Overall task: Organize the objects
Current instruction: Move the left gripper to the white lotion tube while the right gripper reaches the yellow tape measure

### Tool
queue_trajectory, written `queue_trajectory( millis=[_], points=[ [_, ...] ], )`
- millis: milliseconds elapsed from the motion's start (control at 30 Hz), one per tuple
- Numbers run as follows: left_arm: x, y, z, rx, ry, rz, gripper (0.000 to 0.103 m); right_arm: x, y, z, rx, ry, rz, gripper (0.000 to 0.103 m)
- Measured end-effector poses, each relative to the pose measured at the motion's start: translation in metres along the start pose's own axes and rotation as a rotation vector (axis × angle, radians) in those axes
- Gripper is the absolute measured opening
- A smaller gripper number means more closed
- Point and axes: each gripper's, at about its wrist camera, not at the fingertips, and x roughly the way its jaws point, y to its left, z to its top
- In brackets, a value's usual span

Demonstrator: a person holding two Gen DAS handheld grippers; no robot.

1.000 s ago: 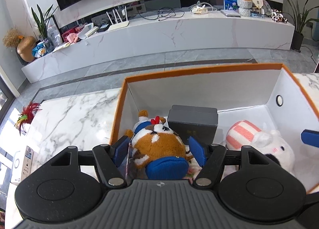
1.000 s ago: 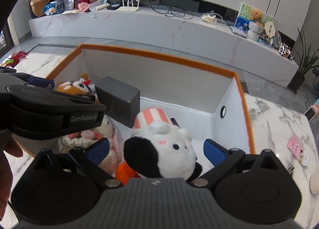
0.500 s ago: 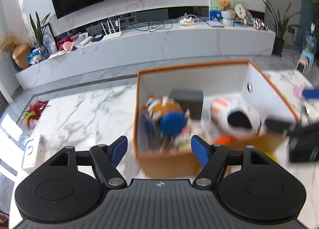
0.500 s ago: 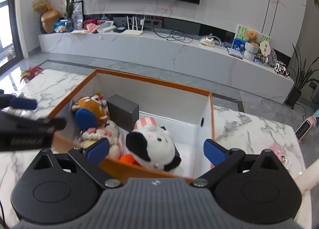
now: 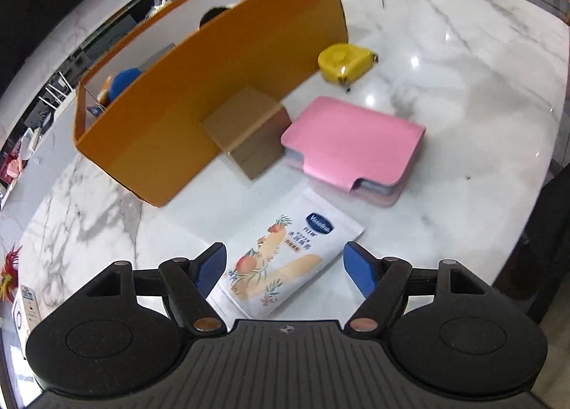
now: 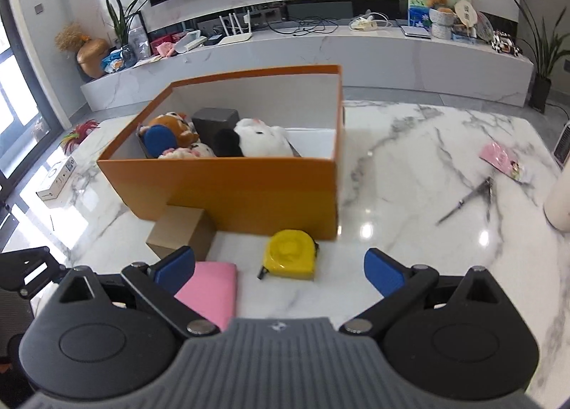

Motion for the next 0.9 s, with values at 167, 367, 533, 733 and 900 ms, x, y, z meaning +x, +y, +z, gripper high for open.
queue_trajectory(
  millis=[167,367,533,733,900],
  points=[
    [0.014,0.017,-0.015,-0.069,0.029,-0.059,0.088,0.001,-0.006,-0.001,0.022,-0.004,0.035,0.101],
    [0.023,0.049,-0.026,-0.250,0.064,-0.107,0.092,0.019,-0.011,-0.004,0.008,0.036,0.057,0.101],
    [0.025,0.061,-0.031,-0.363,0.084,-0.159,0.087,0.055,-0.015,-0.011,0.030,0.083,0.020,0.101],
    [0.023,0.057,-0.028,-0.355,0.067,-0.159,0.077,0.094,-0.011,-0.013,0.029,0.135,-0.029,0.100],
    [0.021,0.056,-0.030,-0.355,0.060,-0.163,0.072,0.113,-0.004,-0.012,0.025,0.155,-0.054,0.086]
  ],
)
